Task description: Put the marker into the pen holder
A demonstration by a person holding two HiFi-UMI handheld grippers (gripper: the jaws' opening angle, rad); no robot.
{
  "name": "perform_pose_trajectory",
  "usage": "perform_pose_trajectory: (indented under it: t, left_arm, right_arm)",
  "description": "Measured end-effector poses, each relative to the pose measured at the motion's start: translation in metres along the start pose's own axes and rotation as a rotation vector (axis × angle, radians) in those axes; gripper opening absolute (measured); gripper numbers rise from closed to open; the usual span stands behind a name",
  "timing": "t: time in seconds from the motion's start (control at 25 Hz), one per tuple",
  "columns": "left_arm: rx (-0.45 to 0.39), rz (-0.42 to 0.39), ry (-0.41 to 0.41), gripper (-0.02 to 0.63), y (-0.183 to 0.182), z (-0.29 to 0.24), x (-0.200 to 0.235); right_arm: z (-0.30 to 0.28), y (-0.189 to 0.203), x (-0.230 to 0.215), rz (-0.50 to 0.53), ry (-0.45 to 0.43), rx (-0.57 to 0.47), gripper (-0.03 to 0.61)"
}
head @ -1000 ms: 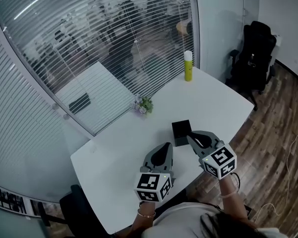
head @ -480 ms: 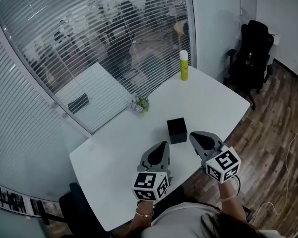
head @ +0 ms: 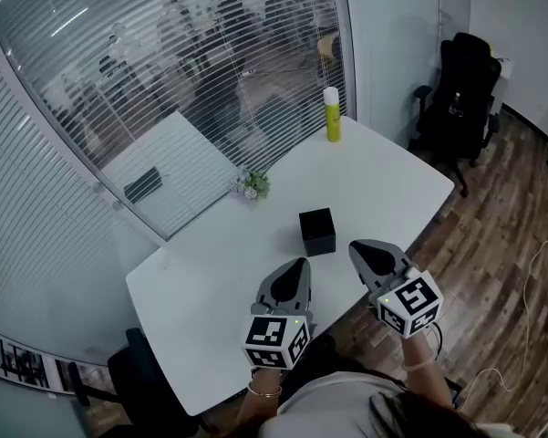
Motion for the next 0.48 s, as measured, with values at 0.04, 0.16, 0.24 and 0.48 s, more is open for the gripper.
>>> perform_pose_trajectory:
  t: [0.04, 0.16, 0.24, 0.48]
  left_arm:
    - [0.000, -0.004, 0.000, 0.018, 0.000, 0.001, -0.002]
    - [-0.004, -0.011, -0.002, 0.018, 0.001, 0.004, -0.005]
    - [-0.006, -0.014, -0.006, 0.018, 0.001, 0.005, -0.007]
    - [-0.013, -0.028, -0.008, 0.018, -0.002, 0.007, -0.009]
  right_arm:
    - [0.002, 0.000, 0.001, 0.002, 0.000, 0.000, 0.028]
    - [0.007, 0.001, 0.002, 0.006, 0.005, 0.000, 0.028]
    - [0.011, 0.001, 0.002, 0.005, 0.012, 0.000, 0.028]
    - [0.014, 0.001, 0.004, 0.005, 0.014, 0.000, 0.028]
Point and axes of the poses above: the fingertips, and each gripper's own axes: z backward along the fingers, x to its left, y out of its underside, the point moved 2 cm from there along z, backward along the fingers, and after that the axes turned 11 degrees about -y, right-handed, at the moved point
